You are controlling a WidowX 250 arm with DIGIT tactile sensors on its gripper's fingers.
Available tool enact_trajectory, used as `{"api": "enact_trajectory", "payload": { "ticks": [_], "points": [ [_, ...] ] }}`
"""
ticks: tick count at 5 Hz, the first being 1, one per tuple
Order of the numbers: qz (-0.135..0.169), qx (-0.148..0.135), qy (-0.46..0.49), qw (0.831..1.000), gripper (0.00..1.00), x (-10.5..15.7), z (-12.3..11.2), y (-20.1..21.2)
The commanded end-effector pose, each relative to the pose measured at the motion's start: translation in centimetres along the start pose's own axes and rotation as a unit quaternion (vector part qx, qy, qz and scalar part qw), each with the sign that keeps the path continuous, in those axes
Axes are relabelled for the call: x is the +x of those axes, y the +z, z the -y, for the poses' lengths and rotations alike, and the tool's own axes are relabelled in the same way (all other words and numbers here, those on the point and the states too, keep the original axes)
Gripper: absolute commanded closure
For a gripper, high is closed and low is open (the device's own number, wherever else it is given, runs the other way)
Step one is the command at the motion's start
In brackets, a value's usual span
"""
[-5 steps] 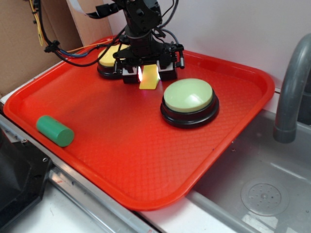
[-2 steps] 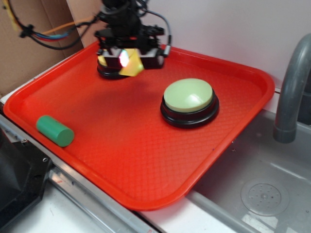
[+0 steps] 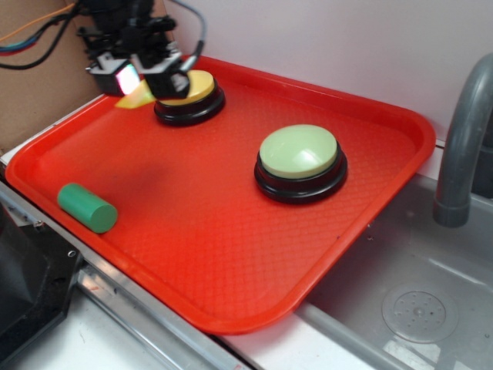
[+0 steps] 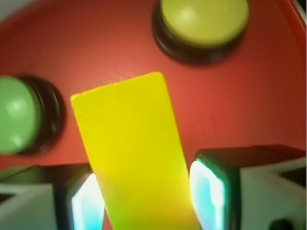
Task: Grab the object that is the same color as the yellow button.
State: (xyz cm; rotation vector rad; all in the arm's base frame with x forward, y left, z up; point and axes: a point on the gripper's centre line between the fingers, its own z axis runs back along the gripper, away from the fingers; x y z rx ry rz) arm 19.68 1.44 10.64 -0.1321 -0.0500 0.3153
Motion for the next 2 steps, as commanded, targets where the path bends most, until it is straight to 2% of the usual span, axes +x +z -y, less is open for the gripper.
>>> {"api": "enact_trajectory", "payload": {
  "ticks": [1,2],
  "points": [
    [0.019,-0.001,0.003,1.000,1.00,-1.6,-2.2,2.7],
    [0.036,0.016,0.017,0.999,1.00,-0.4,-2.2,3.3]
  ]
}}
